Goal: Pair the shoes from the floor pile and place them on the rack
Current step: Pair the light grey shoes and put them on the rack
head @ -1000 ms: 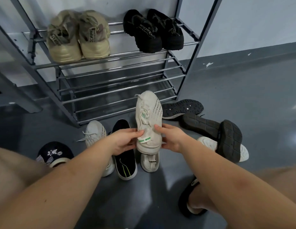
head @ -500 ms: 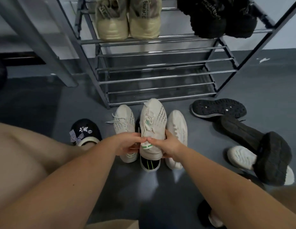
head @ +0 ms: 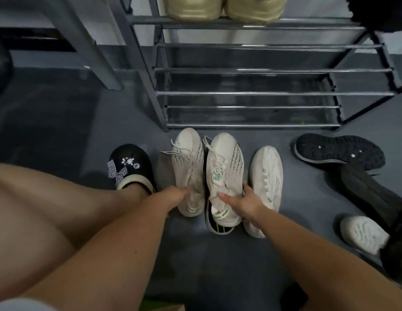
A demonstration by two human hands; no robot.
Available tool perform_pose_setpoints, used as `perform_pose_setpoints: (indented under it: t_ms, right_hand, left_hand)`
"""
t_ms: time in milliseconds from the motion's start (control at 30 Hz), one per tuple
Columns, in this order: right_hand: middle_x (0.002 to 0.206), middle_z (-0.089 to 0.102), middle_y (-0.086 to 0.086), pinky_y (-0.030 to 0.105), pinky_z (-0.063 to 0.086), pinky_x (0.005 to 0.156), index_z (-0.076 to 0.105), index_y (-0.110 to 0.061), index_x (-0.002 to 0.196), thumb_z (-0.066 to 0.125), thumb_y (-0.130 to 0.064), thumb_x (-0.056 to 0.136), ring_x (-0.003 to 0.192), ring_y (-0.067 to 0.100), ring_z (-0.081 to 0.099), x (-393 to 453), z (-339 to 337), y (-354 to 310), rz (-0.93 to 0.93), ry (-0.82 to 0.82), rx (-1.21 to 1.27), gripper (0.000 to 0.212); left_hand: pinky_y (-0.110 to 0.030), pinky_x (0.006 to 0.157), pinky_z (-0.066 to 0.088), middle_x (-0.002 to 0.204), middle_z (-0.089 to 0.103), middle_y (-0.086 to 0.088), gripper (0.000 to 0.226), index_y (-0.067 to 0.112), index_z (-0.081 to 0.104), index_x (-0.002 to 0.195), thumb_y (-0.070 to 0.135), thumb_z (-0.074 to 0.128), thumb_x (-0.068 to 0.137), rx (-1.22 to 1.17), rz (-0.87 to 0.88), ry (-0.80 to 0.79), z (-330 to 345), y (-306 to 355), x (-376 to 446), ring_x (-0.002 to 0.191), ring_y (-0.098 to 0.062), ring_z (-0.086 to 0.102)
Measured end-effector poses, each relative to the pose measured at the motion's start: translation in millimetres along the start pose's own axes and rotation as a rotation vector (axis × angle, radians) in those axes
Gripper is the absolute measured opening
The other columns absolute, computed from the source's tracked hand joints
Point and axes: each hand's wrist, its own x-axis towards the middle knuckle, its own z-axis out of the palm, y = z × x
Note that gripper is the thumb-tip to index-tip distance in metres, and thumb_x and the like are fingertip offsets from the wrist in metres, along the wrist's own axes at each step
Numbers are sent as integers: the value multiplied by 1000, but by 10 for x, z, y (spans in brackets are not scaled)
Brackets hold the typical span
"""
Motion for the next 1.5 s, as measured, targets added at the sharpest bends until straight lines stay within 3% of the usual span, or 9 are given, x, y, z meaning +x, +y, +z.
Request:
perform_pose_setpoints:
  t_ms: [233, 367, 433, 533, 667, 900, 1067, 1233, 1500]
  right_hand:
    - [139, 52, 1, 33, 45, 98, 31, -16, 145, 73, -30, 81, 123, 22, 52, 98, -55, -9, 17, -39, -40, 78]
    - [137, 53, 0, 29, 44, 93, 30, -17, 145, 72, -29, 82, 123, 21, 52, 138, -58, -24, 31, -59, -55, 77]
    - [137, 53, -1, 30, 45, 93, 30, -18, 145, 71, -34, 83, 123, 21, 53, 154, -62, -20, 40, -63, -61, 76]
    - [134, 57, -3, 38, 50, 92, 34, -26, 145, 62, -49, 85, 119, 23, 56, 173, -79, -9, 65, -75, -52, 70]
    - [132, 58, -2, 46, 54, 87, 33, -31, 143, 53, -55, 88, 115, 26, 58, 148, -105, -40, 113, -82, -50, 63]
    - [128, 59, 2, 28, 50, 61, 36, -29, 144, 46, -44, 96, 104, 24, 58, -20, -94, -142, 90, -50, -25, 51]
    - [119, 59, 6, 35, 52, 64, 41, -17, 141, 45, -39, 98, 99, 27, 57, -222, -74, -184, 57, 3, 45, 48]
    - [133, 55, 10, 42, 48, 92, 42, -13, 141, 42, -36, 99, 117, 33, 54, -475, -238, -253, -41, 128, 8, 47]
    - [133, 52, 9, 49, 51, 84, 40, -16, 142, 43, -38, 99, 107, 32, 54, -948, -405, -259, -63, 183, 106, 48]
  left_hand:
    - [-42, 104, 38, 144, 44, -11, 73, 10, 38, 142, 45, 65, 83, -374, -86, -174, 46, -24, 152, 131, -30, 43]
    - [-30, 83, 46, 126, 59, -8, 43, 10, 57, 117, 34, 69, 83, -520, -115, -199, 81, -9, 180, 99, -19, 59]
    - [-28, 77, 47, 119, 60, -6, 44, 11, 54, 119, 34, 67, 85, -525, -103, -173, 111, 8, 163, 90, -16, 58]
    - [-32, 89, 47, 129, 54, -9, 59, 9, 43, 134, 42, 61, 88, -424, -69, -93, 131, 5, 224, 113, -24, 55]
    - [-37, 88, 45, 134, 50, -11, 57, 15, 32, 143, 43, 46, 95, -259, 4, -15, 58, -20, 226, 116, -28, 53]
    - [-40, 87, 50, 124, 58, -17, 40, 10, 43, 134, 31, 38, 101, -361, 42, -101, -62, -46, -7, 102, -28, 57]
    - [-39, 86, 51, 113, 60, -14, 38, 8, 47, 131, 30, 40, 101, -373, 120, -118, -113, -131, -214, 99, -27, 59]
    - [-40, 92, 49, 112, 57, -14, 36, 8, 48, 130, 29, 40, 101, -419, 219, -147, -70, -28, -523, 99, -27, 57]
    - [-39, 88, 50, 123, 60, -16, 40, 11, 47, 131, 35, 41, 100, -337, 327, -223, -79, 0, -874, 103, -28, 60]
